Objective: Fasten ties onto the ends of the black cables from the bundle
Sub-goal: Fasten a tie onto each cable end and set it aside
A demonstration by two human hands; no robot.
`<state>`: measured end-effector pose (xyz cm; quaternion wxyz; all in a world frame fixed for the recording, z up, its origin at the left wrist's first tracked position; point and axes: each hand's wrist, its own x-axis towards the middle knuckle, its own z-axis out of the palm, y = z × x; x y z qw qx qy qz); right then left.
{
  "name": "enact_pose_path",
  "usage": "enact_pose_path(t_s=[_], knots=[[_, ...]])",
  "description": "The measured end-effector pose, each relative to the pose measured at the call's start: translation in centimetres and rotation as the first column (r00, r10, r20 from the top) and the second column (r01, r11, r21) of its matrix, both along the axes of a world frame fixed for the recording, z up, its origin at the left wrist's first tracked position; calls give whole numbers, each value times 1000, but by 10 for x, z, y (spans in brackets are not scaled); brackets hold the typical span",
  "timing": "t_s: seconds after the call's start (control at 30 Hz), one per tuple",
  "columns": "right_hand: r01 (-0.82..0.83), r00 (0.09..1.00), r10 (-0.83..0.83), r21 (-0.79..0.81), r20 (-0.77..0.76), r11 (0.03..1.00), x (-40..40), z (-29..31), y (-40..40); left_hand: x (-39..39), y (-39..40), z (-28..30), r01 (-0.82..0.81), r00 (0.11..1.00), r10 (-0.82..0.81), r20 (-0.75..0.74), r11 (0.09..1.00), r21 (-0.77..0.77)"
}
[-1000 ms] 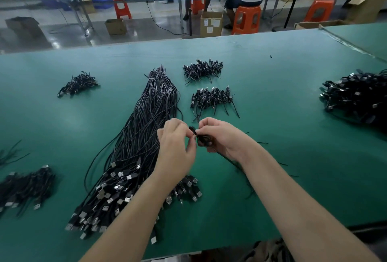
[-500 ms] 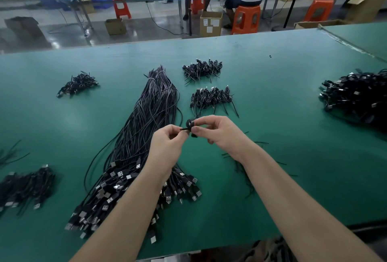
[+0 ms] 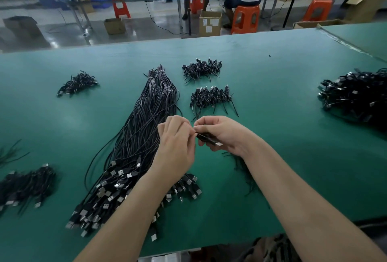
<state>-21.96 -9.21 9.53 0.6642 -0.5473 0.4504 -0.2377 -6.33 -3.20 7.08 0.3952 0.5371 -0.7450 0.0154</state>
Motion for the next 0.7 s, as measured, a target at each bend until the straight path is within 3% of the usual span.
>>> enact_pose_path(t_s=[0.1, 0.2, 0.3, 0.37, 0.4, 0.5, 0.7], knots=[[-11, 999, 12, -10, 39, 1000, -3, -5, -3, 0, 0, 0, -12, 999, 13, -32, 1000, 9], [-2, 975, 2, 0, 221, 1000, -8, -11, -3, 0, -2, 2, -57, 949, 103, -296, 986, 159], [-59, 964, 89, -122, 251, 991, -9, -16, 1, 2, -9, 0, -34, 772, 303, -559, 897, 440], [-24, 979, 70, -233, 190, 972, -4, -19, 3, 2, -12, -1, 46, 638, 386, -666, 845, 533], [11, 987, 35, -285, 155, 959, -2, -19, 4, 1, -12, -2, 57, 630, 391, -671, 838, 542], [81, 996, -59, -407, 66, 910, 0, -20, 3, 1, -10, -2, 3, 733, 344, -586, 861, 508], [60, 997, -41, -323, 65, 944, 3, -23, 3, 6, -3, -2, -58, 975, 96, -200, 980, 191]])
